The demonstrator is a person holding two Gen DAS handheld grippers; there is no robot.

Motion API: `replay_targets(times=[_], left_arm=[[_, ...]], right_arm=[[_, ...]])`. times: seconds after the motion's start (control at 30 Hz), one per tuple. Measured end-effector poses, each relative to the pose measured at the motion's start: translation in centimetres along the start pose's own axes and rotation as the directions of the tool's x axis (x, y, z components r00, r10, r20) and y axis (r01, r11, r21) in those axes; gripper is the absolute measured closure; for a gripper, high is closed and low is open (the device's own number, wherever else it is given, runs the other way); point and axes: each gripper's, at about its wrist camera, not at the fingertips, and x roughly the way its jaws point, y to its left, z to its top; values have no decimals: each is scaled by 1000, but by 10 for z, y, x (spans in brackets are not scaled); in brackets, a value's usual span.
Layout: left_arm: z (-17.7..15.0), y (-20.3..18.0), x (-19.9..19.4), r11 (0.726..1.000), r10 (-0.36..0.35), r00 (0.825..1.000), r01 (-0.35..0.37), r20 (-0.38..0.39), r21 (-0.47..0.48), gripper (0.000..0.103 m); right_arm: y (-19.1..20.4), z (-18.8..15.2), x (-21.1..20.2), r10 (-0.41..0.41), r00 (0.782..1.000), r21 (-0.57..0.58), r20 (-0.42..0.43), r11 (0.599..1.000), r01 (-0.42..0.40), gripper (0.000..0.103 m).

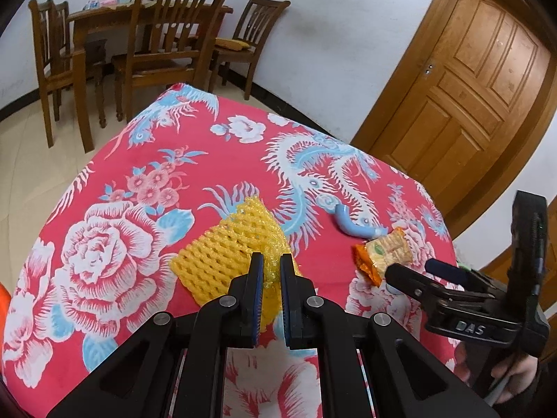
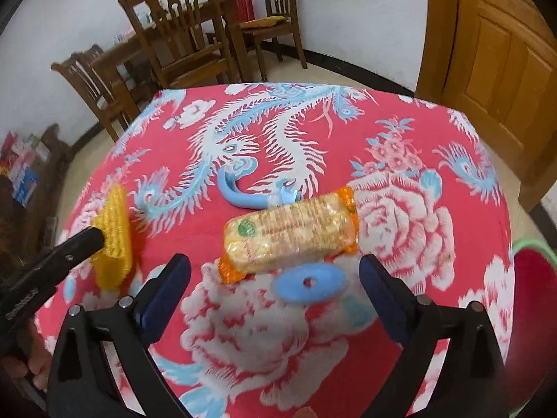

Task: Collect trash
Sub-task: 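Grasp the yellow foam net with left tool while right tool grasps biscuit pack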

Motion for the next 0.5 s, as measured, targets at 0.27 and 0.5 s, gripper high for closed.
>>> replay_targets(times=[0.27, 0.5], left_arm=[[0, 3, 5, 1000, 1, 1000, -1, -10, -11, 94], [-1, 2, 6, 1000, 1, 1000, -1, -11, -10, 94]], right_arm=[[3, 8, 24, -38, 999, -60, -23, 998, 36, 3], [-1, 5, 36, -37, 999, -49, -38, 998, 35, 4]])
